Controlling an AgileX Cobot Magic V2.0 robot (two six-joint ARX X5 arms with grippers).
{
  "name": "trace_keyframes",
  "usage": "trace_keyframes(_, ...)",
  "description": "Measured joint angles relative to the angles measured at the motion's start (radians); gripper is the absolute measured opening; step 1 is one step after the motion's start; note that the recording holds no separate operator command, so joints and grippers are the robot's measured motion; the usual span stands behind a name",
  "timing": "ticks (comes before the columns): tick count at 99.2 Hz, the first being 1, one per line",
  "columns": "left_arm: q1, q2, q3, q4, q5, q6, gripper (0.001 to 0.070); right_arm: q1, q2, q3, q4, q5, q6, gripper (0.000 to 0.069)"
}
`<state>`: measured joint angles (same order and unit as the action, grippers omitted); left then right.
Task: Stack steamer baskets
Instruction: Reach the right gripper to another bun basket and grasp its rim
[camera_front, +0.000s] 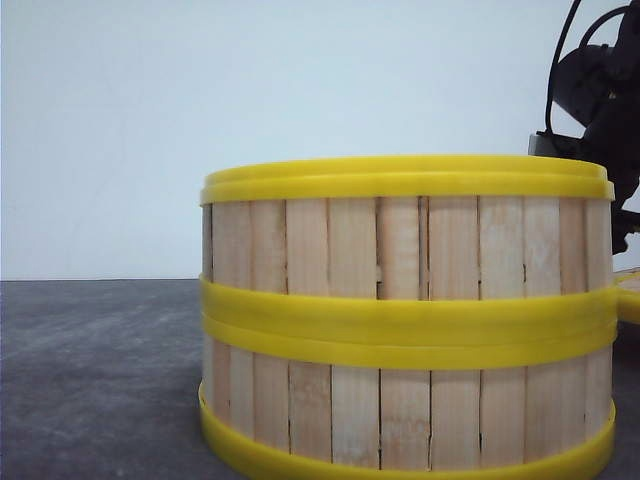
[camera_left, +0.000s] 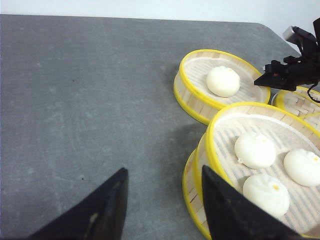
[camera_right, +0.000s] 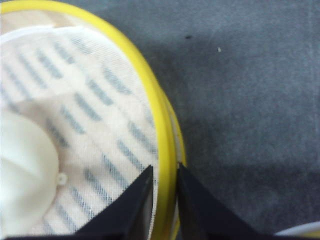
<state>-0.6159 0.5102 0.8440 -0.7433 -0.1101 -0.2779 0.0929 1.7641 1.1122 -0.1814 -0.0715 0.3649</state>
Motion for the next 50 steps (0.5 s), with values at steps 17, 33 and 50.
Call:
trace_keyframes(17, 0.000, 0.000, 0.000, -0.013, 0.000, 0.000, 0.0273, 0.005, 0.006, 0.000, 0.024, 0.000, 0.024, 0.0039)
trace_keyframes(33, 0.000, 0.000, 0.000, -0.037, 0.000, 0.001, 0.0273, 0.005, 0.013, 0.000, 0.058, 0.002, 0.041, 0.0036)
trace_keyframes(50, 0.000, 0.000, 0.000, -0.047, 0.000, 0.005, 0.0273, 0.005, 0.013, 0.015, 0.072, -0.001, 0.088, 0.0036)
